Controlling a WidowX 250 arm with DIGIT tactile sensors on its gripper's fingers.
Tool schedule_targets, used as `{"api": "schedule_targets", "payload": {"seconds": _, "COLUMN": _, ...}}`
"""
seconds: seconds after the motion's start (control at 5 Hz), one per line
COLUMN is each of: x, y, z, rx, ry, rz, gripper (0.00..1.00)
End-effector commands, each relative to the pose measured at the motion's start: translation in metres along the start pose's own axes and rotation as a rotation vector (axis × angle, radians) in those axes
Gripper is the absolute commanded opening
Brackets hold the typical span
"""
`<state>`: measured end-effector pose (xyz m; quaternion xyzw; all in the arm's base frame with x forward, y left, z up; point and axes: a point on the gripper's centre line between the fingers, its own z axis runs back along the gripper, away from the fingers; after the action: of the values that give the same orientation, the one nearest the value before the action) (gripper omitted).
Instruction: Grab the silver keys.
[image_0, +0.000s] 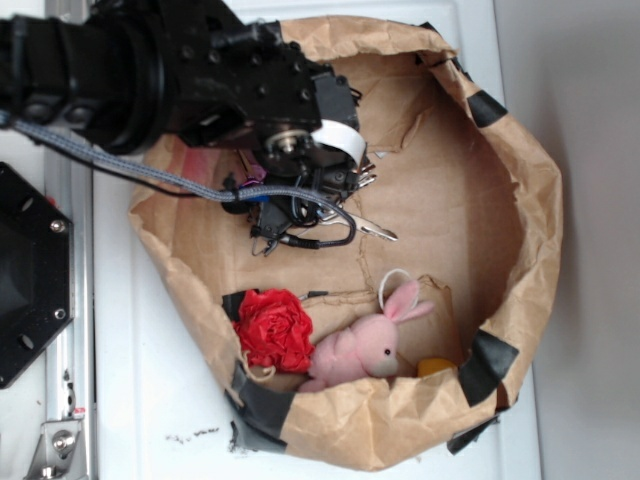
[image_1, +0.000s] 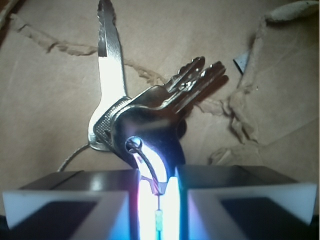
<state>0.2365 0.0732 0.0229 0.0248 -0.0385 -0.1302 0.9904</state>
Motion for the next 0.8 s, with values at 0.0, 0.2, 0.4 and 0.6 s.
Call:
{"api": "schedule_targets", "payload": {"seconds": 0.0, "x": 0.021, "y": 0.005, "z": 0.043, "rx": 0.035, "ry": -0.011, "rz": 0.139, "gripper": 0.00}}
{"api": "schedule_targets", "payload": {"seconds": 0.2, "x": 0.042, "y": 0.007, "z": 0.092, "rx": -0.108, "ry": -0.058, "rz": 0.235, "gripper": 0.00}}
{"api": "schedule_targets", "payload": {"seconds": 0.4, "x": 0.046, "y": 0.014, "z": 0.143, "rx": -0.194, "ry": -0.118, "rz": 0.237, "gripper": 0.00}}
{"api": "schedule_targets", "payload": {"seconds": 0.6, "x": 0.051, "y": 0.007, "z": 0.136, "rx": -0.146, "ry": -0.108, "rz": 0.207, "gripper": 0.00}}
